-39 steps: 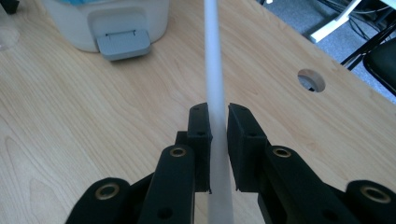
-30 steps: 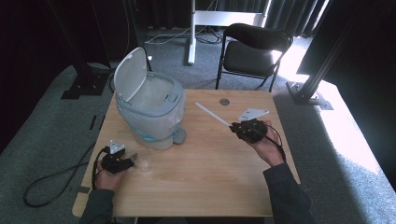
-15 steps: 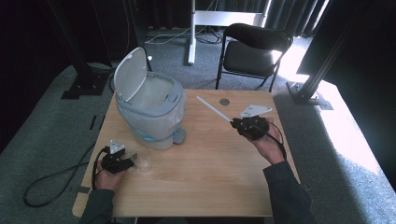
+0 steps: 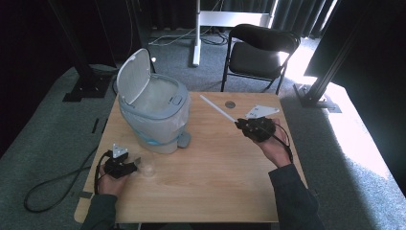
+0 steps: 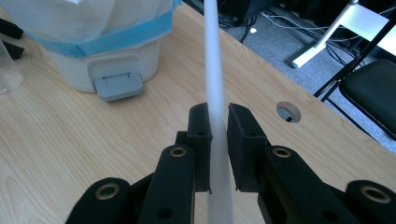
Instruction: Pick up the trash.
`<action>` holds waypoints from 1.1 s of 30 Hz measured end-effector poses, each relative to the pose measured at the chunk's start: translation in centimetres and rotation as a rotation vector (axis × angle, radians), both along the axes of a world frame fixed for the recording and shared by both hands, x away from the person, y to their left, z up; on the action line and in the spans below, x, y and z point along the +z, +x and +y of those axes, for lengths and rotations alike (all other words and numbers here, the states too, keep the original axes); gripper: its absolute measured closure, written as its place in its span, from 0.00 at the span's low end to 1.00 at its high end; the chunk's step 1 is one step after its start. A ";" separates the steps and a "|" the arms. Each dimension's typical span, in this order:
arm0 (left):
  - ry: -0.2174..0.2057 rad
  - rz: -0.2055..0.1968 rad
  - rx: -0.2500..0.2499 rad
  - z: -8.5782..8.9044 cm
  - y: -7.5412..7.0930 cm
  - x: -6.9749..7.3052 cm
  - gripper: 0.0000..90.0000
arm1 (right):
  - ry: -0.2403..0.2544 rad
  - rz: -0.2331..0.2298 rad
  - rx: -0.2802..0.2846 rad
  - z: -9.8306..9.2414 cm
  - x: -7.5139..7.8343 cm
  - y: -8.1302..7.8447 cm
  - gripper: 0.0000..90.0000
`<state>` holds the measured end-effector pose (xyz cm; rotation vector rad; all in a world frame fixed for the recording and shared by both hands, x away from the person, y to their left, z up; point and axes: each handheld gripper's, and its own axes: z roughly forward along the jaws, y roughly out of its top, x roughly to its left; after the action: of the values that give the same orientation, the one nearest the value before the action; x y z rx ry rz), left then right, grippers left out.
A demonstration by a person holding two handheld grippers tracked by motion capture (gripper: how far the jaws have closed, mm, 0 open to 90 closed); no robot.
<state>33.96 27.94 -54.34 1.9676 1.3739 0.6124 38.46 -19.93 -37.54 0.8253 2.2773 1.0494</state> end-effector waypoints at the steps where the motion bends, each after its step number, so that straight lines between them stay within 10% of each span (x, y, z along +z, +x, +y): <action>1: 0.000 0.000 0.000 0.0 0.0 0.0 0.45 | 0.001 0.002 0.002 0.0 0.1 0.0 0.89; 33: -0.001 -0.002 0.001 0.0 0.0 0.0 0.45 | 0.058 -0.079 0.002 0.6 2.9 -0.4 0.89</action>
<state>33.96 27.93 -54.35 1.9655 1.3738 0.6138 38.04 -19.29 -34.69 0.7909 2.1920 1.1334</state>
